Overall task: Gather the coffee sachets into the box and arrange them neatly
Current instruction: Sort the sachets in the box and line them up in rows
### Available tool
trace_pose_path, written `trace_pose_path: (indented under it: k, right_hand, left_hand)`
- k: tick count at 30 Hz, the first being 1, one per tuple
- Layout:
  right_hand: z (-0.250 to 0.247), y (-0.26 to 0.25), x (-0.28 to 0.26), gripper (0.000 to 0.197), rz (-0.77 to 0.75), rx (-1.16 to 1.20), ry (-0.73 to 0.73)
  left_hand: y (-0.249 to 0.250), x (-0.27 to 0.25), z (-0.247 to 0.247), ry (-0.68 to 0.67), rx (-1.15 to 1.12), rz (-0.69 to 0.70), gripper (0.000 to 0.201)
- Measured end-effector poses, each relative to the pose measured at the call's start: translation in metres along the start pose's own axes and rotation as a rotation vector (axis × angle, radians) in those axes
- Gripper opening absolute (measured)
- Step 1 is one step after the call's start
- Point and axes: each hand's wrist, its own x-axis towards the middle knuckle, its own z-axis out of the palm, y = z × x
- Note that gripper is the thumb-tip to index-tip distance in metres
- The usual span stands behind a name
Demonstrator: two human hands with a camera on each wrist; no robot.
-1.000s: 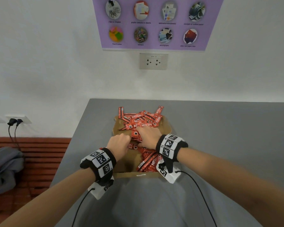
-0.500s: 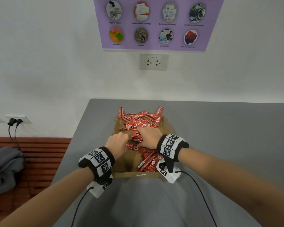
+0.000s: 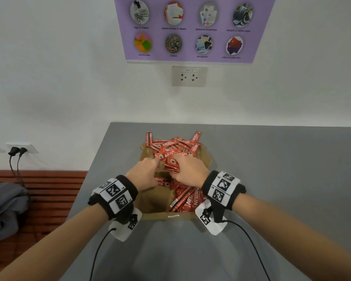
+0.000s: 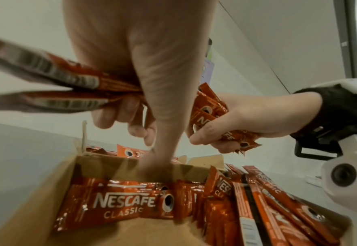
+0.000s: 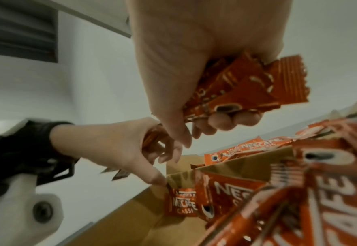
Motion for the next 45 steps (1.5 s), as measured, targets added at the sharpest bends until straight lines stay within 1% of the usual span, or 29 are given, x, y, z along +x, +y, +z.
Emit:
trace_pose_path:
  k: [1, 2, 3, 4, 6, 7, 9, 11, 13, 15, 17, 19, 20, 22, 24, 25, 27, 29, 30, 31, 32, 33, 35, 37, 39, 40, 43, 44, 45]
  right_hand:
    - [0.000, -0.001, -0.002, 0.018, -0.012, -0.007, -0.005]
    - [0.000, 0.000, -0.004, 0.017, -0.016, -0.002, -0.007]
    - [0.000, 0.000, -0.005, 0.015, -0.017, 0.020, 0.000]
    - [-0.001, 0.001, -0.005, 0.012, -0.011, 0.051, 0.019]
    - [-0.004, 0.004, -0.005, 0.011, 0.005, 0.138, 0.069]
    - [-0.005, 0.004, -0.005, 0.014, -0.004, 0.190, 0.090]
    - [-0.006, 0.000, -0.004, 0.016, -0.062, 0.290, 0.076]
    - [-0.005, -0.009, -0.006, 0.013, -0.120, 0.393, 0.037]
    - [-0.006, -0.018, -0.009, 0.017, -0.115, 0.515, 0.024]
    - [-0.005, -0.021, -0.010, 0.020, -0.090, 0.605, 0.039]
    - [-0.007, -0.021, -0.011, 0.021, -0.059, 0.652, 0.043]
    - [-0.009, -0.019, -0.012, 0.023, -0.052, 0.655, 0.060]
    - [-0.010, -0.017, -0.011, 0.019, -0.046, 0.634, 0.081]
    - [-0.012, -0.012, -0.011, 0.006, -0.038, 0.592, 0.130]
    - [-0.014, -0.006, -0.012, 0.019, -0.022, 0.542, 0.179]
    - [-0.015, -0.004, -0.012, 0.020, -0.010, 0.523, 0.194]
    - [-0.017, 0.000, -0.014, 0.009, -0.011, 0.504, 0.184]
    - [-0.017, -0.001, -0.016, 0.010, -0.030, 0.485, 0.155]
    - [-0.015, -0.001, -0.016, 0.007, -0.038, 0.475, 0.155]
    - [-0.014, -0.001, -0.016, 0.009, -0.051, 0.462, 0.180]
    - [-0.012, 0.001, -0.016, 0.017, -0.046, 0.434, 0.211]
    - [-0.009, 0.002, -0.015, 0.021, -0.059, 0.415, 0.234]
    - [-0.004, 0.006, -0.014, 0.023, -0.087, 0.375, 0.229]
    - [-0.004, 0.007, -0.015, 0.021, -0.131, 0.365, 0.218]
    - [-0.009, 0.008, -0.016, 0.017, -0.146, 0.420, 0.245]
    - [-0.011, 0.011, -0.016, 0.015, -0.127, 0.443, 0.286]
    - [-0.020, 0.019, -0.015, 0.017, -0.011, 0.528, 0.441]
    - [-0.023, 0.022, -0.015, 0.018, 0.028, 0.558, 0.437]
    - [-0.026, 0.023, -0.015, 0.015, 0.047, 0.589, 0.384]
  left_hand:
    - [0.001, 0.000, 0.002, -0.032, 0.005, 0.006, 0.027]
    - [0.001, 0.000, 0.004, -0.043, -0.010, 0.006, 0.027]
    - [0.001, -0.002, 0.003, -0.013, -0.043, 0.002, 0.020]
    - [0.002, -0.003, 0.001, 0.070, -0.095, -0.006, 0.013]
    - [0.003, -0.003, -0.006, 0.325, -0.229, 0.010, 0.010]
    - [0.006, -0.005, -0.010, 0.438, -0.291, 0.051, 0.011]
    - [0.013, -0.006, -0.015, 0.568, -0.428, 0.160, 0.019]
    - [0.022, -0.005, -0.013, 0.611, -0.661, 0.212, 0.024]
    - [0.031, -0.002, -0.012, 0.643, -0.942, 0.176, 0.025]
    - [0.039, 0.001, -0.012, 0.683, -1.122, 0.119, 0.021]
    - [0.046, 0.001, -0.011, 0.688, -1.189, 0.073, 0.020]
    - [0.047, 0.002, -0.008, 0.650, -1.191, 0.006, 0.019]
    - [0.044, 0.002, -0.008, 0.614, -1.191, -0.027, 0.017]
    - [0.034, 0.000, -0.008, 0.526, -1.182, -0.081, 0.020]
    - [0.023, -0.005, -0.010, 0.433, -1.135, -0.100, 0.019]
    - [0.020, -0.008, -0.010, 0.399, -1.096, -0.094, 0.017]
    - [0.017, -0.014, -0.008, 0.360, -1.070, -0.068, 0.017]
    - [0.018, -0.017, -0.007, 0.368, -1.073, -0.057, 0.022]
    - [0.018, -0.017, -0.007, 0.384, -1.077, -0.060, 0.022]
    - [0.018, -0.017, -0.007, 0.400, -1.077, -0.064, 0.021]
    - [0.018, -0.017, -0.007, 0.410, -1.073, -0.070, 0.018]
    - [0.019, -0.017, -0.008, 0.414, -1.069, -0.069, 0.015]
    - [0.021, -0.018, -0.007, 0.426, -1.056, -0.049, 0.011]
    - [0.022, -0.018, -0.007, 0.470, -1.021, -0.012, 0.012]
    - [0.022, -0.019, -0.009, 0.507, -0.991, 0.052, 0.017]
    - [0.021, -0.021, -0.011, 0.509, -0.977, 0.094, 0.021]
    - [0.016, -0.025, -0.016, 0.457, -0.944, 0.178, 0.039]
    - [0.013, -0.025, -0.017, 0.433, -0.921, 0.184, 0.047]
    - [0.011, -0.025, -0.018, 0.408, -0.896, 0.184, 0.053]
